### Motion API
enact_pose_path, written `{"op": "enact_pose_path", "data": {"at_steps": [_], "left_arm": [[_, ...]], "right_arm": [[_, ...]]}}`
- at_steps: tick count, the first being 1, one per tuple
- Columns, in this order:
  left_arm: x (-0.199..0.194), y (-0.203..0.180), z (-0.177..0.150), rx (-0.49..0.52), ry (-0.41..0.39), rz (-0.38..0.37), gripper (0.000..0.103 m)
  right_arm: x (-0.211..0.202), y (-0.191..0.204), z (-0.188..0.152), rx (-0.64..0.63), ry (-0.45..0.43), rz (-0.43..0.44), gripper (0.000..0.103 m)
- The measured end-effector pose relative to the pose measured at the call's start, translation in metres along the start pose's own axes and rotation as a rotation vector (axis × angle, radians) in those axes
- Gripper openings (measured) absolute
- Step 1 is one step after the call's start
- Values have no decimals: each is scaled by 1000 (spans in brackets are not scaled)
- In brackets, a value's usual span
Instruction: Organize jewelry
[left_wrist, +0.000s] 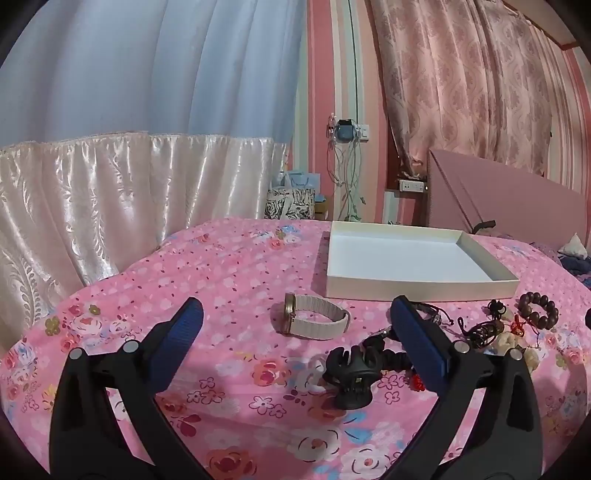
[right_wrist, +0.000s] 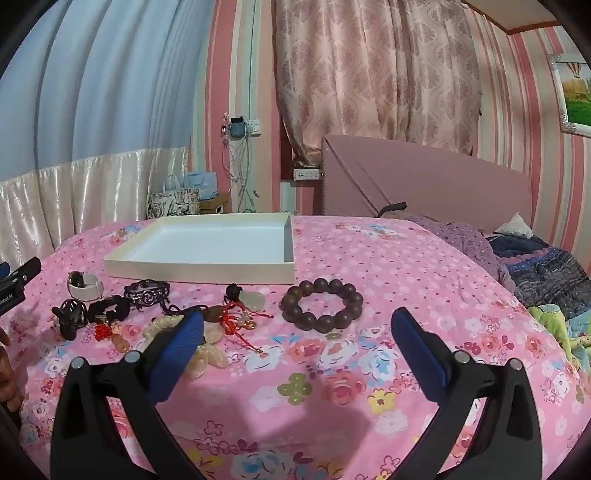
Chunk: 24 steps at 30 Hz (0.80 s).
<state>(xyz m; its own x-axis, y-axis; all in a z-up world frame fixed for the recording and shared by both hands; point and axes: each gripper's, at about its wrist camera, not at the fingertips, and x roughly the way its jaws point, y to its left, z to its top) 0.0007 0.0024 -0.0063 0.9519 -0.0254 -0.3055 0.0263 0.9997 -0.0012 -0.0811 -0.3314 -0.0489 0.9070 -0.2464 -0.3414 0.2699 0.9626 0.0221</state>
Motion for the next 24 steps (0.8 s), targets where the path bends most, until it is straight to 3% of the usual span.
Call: {"op": "enact_pose_path", "data": {"at_steps": [24], "left_arm": [[0, 5, 4, -34, 32, -21, 100]], "right_arm": [[-1, 4, 1, -5, -1, -13, 101]]}}
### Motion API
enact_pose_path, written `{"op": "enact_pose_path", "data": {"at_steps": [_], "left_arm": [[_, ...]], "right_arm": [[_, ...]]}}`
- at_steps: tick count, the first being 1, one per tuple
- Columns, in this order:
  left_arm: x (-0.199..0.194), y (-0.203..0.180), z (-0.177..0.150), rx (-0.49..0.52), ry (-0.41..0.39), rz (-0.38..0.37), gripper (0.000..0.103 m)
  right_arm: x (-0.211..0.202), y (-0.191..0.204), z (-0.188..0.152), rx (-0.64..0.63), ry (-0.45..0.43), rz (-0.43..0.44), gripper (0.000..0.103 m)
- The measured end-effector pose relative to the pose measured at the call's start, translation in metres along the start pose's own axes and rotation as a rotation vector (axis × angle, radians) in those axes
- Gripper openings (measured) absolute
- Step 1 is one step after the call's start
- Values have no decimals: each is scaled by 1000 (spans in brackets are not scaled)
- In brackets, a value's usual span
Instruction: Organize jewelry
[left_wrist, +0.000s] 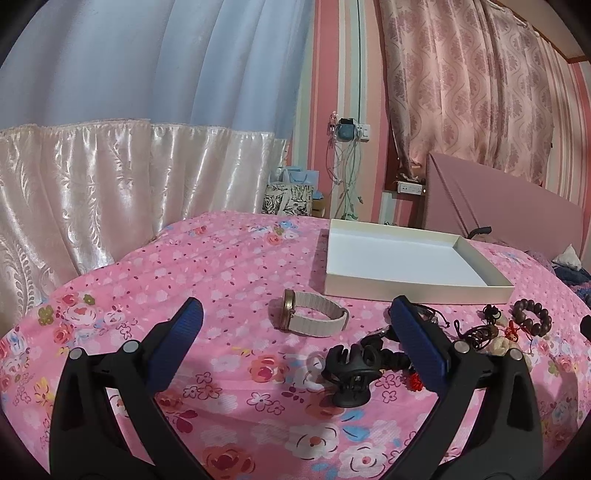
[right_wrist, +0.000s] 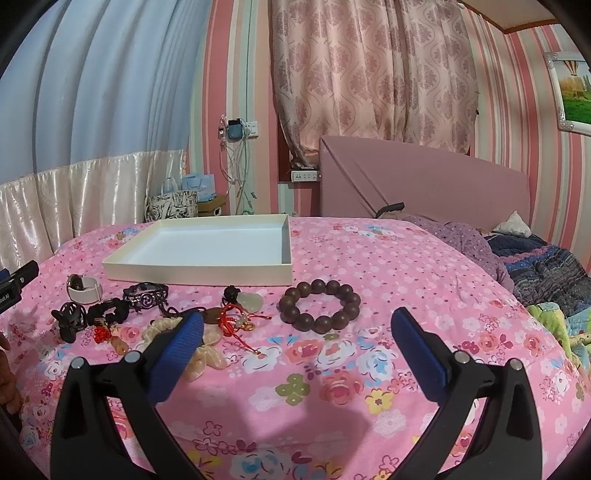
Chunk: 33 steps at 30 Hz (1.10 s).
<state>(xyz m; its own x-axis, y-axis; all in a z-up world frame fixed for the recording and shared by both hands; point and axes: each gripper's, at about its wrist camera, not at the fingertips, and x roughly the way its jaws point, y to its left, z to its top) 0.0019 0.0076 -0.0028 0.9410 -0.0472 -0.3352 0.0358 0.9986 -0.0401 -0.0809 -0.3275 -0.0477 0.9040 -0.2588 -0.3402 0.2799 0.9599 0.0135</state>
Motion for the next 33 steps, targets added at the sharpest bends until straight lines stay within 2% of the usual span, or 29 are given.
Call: {"op": "enact_pose_path", "data": {"at_steps": [33], "left_arm": [[-3, 3, 3, 14, 15, 23, 100]], "right_arm": [[1, -2, 1, 3, 3, -2, 101]]}}
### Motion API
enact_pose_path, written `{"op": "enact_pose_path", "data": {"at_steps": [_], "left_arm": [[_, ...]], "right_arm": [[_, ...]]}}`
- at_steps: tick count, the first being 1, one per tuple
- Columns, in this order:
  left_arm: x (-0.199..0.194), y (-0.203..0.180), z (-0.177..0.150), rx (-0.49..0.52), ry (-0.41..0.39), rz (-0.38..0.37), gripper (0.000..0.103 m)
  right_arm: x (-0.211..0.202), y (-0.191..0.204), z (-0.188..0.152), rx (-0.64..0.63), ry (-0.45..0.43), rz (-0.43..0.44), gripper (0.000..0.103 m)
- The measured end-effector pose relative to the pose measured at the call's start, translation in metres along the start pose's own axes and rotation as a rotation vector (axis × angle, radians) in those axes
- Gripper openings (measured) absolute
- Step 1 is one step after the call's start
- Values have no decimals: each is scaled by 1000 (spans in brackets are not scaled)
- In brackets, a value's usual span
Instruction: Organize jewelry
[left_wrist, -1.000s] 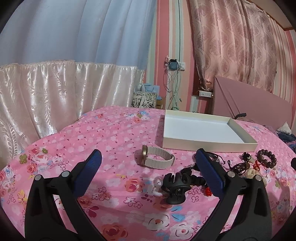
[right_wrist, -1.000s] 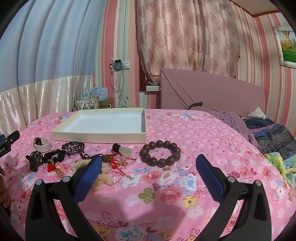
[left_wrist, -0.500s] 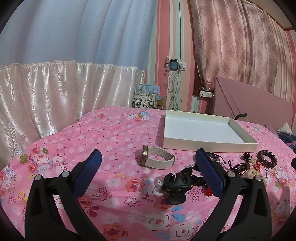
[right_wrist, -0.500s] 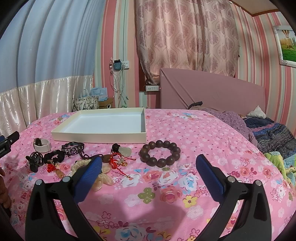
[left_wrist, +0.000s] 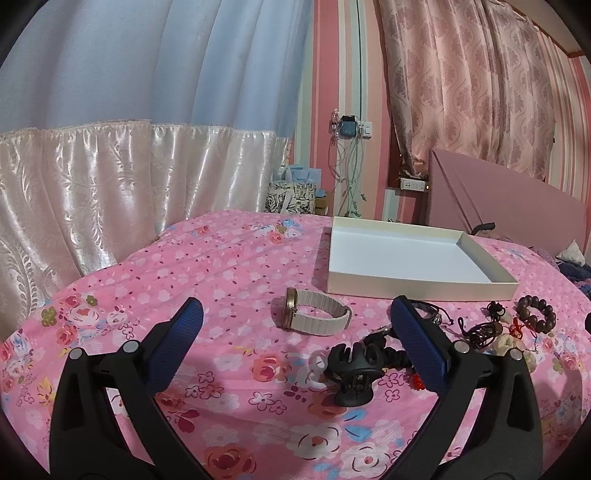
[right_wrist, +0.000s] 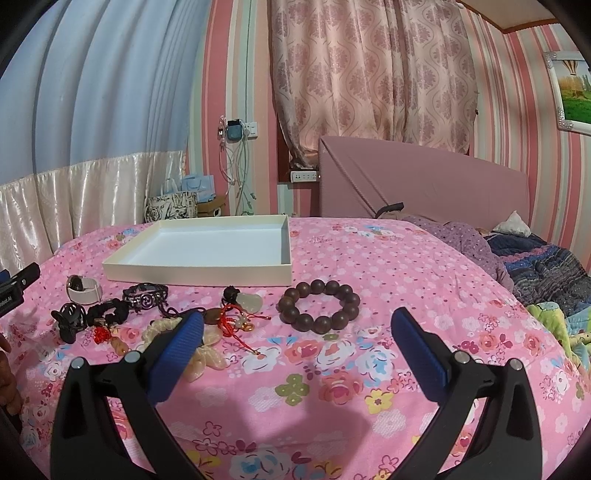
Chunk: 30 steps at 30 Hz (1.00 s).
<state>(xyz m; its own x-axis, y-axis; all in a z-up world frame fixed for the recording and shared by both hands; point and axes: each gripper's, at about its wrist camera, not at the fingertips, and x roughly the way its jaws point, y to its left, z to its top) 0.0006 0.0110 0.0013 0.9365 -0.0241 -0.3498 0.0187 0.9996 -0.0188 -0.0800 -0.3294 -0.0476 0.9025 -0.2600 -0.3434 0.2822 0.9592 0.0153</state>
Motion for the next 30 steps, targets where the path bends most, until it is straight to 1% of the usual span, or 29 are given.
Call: {"op": "enact_pose_path", "data": {"at_steps": [4, 9, 11, 14, 17, 21, 25, 30], "left_arm": [[5, 0, 1, -3, 25, 23, 100], [19, 1, 3, -6, 91, 41, 100], [23, 2, 3, -16, 107, 60, 100], [24, 3, 3, -22, 102, 65, 100], [21, 0, 3, -9, 81, 77, 100], [17, -9, 1, 33, 63, 61, 100], [19, -12, 1, 55, 77, 3, 100], [26, -15, -1, 70, 137, -37, 100]], "right_arm": [[0, 0, 1, 0, -2, -1, 101], [0, 0, 1, -4, -6, 1, 101], [-1, 1, 2, -7, -8, -2, 101], [1, 2, 1, -7, 7, -4, 101], [7, 1, 2, -4, 41, -3, 101], [8, 1, 0, 2, 49, -6, 101], [9, 3, -1, -8, 47, -14, 101], [18, 4, -1, -8, 86, -1, 101]]}}
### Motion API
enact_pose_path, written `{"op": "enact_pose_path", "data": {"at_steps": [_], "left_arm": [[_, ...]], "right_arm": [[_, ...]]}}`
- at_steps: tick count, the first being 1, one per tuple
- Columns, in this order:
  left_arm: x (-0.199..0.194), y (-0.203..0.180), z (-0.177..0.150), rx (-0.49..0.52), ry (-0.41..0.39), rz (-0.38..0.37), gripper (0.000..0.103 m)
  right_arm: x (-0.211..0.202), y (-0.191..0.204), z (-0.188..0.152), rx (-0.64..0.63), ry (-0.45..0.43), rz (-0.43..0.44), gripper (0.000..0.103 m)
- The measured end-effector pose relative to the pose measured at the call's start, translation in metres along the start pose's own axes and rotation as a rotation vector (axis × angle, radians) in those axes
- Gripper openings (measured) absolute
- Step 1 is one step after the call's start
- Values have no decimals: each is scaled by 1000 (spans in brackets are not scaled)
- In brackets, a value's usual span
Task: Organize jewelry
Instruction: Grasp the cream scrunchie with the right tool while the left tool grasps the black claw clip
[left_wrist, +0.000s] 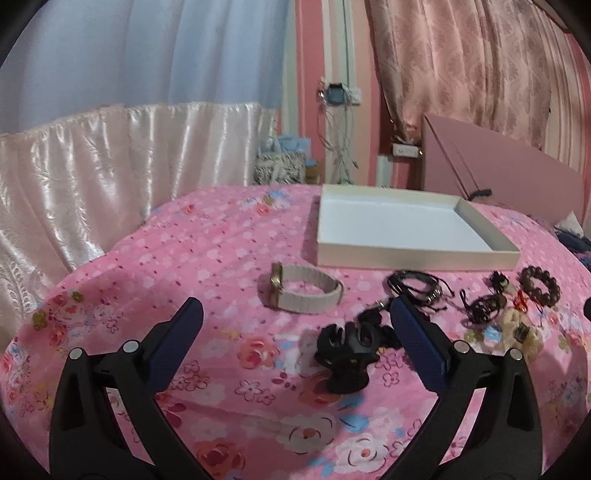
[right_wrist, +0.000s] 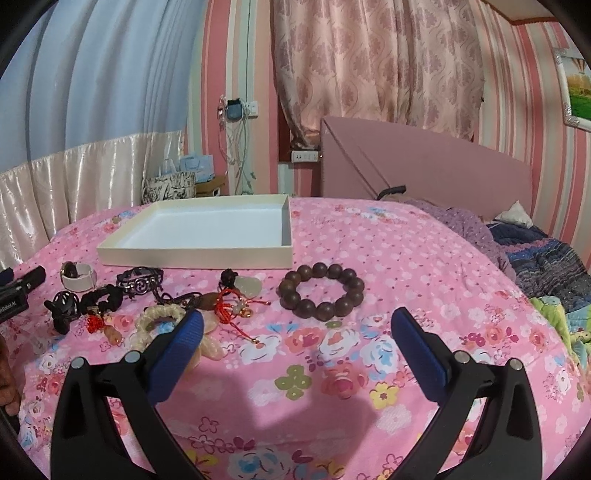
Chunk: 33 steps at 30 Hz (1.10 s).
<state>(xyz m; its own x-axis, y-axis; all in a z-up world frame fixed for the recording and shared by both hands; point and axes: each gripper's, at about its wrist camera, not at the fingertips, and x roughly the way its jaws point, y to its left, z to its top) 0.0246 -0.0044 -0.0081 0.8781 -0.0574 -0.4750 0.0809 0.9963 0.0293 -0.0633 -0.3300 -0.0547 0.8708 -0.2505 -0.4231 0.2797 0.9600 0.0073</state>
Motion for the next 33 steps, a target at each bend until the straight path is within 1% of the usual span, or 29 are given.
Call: {"op": "enact_pose_path", "data": {"at_steps": [3, 6, 7, 10, 13, 15, 16, 18, 19, 21, 23, 25, 26, 27, 28, 30, 32, 33], "left_arm": [[8, -9, -3, 46, 68, -39, 100], [20, -20, -4, 90, 139, -60, 100], [25, -21, -5, 92, 167, -70, 100], [35, -16, -8, 67, 208, -96, 100], [43, -16, -10, 50, 241, -112, 99], [48, -18, -12, 57, 266, -123, 92], [50, -19, -13, 58, 279, -130, 90], [56, -20, -15, 59, 307, -140, 81], [60, -20, -16, 56, 326, -147, 79], [67, -19, -17, 39, 356, -158, 68], [73, -17, -18, 23, 372, -163, 66], [74, -19, -18, 25, 375, -162, 64], [74, -20, -19, 30, 375, -160, 61], [74, -21, -19, 31, 374, -158, 56], [74, -20, -19, 25, 373, -158, 55], [73, -18, -18, 11, 371, -161, 49], [74, -18, -17, 6, 370, -162, 46], [73, -18, -17, 6, 369, -162, 46]], "right_arm": [[4, 0, -1, 2, 20, -3, 101], [6, 7, -1, -12, 36, -8, 101], [6, 10, -2, -7, 45, 8, 101], [12, 22, -3, 16, 91, 74, 101], [19, 37, -5, 5, 130, 107, 101], [25, 45, -6, 9, 164, 131, 101], [32, 50, -7, 15, 198, 154, 101], [41, 57, -9, 15, 237, 167, 100], [47, 61, -9, 6, 263, 166, 100], [55, 65, -10, 7, 299, 173, 100], [63, 69, -11, 5, 328, 177, 99], [69, 73, -12, -2, 349, 184, 91], [71, 74, -13, -7, 365, 181, 88], [74, 75, -14, -7, 377, 190, 77], [75, 75, -15, -4, 385, 199, 68], [78, 71, -16, 12, 397, 194, 58], [78, 69, -17, 28, 395, 196, 50], [78, 68, -17, 31, 395, 197, 43]]}}
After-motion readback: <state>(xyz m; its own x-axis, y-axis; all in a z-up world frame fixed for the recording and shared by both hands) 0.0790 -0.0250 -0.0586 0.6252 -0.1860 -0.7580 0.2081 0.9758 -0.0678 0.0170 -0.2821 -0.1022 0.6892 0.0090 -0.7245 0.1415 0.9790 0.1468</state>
